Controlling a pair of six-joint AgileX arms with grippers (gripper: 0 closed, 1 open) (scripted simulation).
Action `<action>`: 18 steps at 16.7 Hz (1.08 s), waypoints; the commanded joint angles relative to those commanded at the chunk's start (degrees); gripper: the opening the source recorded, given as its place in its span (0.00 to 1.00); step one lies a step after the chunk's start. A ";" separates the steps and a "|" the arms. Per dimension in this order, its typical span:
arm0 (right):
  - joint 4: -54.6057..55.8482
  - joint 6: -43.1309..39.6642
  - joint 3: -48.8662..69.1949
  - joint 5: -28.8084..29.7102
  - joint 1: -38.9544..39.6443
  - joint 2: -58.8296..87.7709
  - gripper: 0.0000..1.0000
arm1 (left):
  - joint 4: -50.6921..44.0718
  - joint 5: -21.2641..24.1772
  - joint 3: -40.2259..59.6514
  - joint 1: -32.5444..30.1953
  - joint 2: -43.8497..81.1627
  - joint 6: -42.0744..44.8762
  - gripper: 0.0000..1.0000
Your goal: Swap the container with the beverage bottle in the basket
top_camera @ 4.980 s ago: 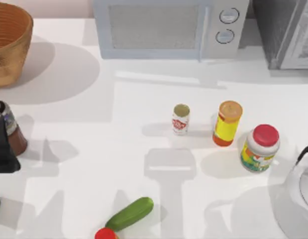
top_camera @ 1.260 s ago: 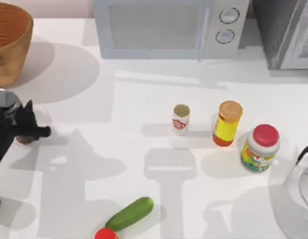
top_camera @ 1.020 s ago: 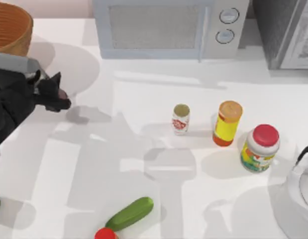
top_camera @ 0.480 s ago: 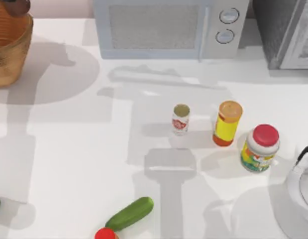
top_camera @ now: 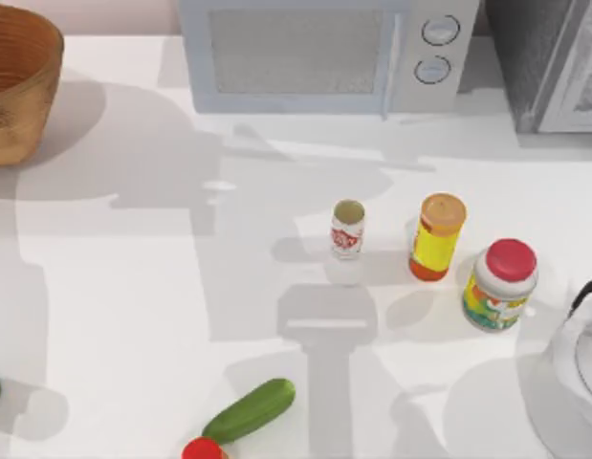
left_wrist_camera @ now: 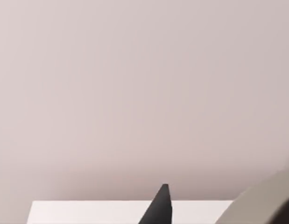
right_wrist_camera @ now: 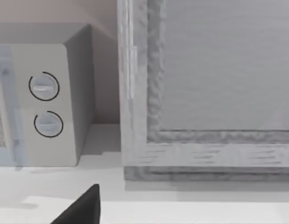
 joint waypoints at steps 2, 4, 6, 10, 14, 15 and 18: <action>0.00 0.00 0.00 0.00 0.00 0.00 1.00 | 0.00 0.00 0.00 0.00 0.00 0.00 0.00; 0.00 0.00 0.00 0.00 0.00 0.00 1.00 | 0.30 -0.05 -0.10 -0.21 0.41 0.08 0.00; 0.00 0.00 0.00 0.00 0.00 0.00 1.00 | 2.01 -0.31 0.16 -0.53 2.32 -0.02 0.00; 0.00 0.00 0.00 0.00 0.00 0.00 1.00 | 7.49 -1.20 0.73 -1.46 8.16 -0.41 0.00; 0.00 0.00 0.00 0.00 0.00 0.00 1.00 | 9.02 -1.50 0.86 -1.74 9.72 -0.54 0.00; 0.00 0.00 0.00 0.00 0.00 0.00 1.00 | 9.02 -1.50 0.86 -1.74 9.72 -0.54 0.00; 0.00 0.00 0.00 0.00 0.00 0.00 1.00 | 9.02 -1.50 0.86 -1.74 9.72 -0.54 0.23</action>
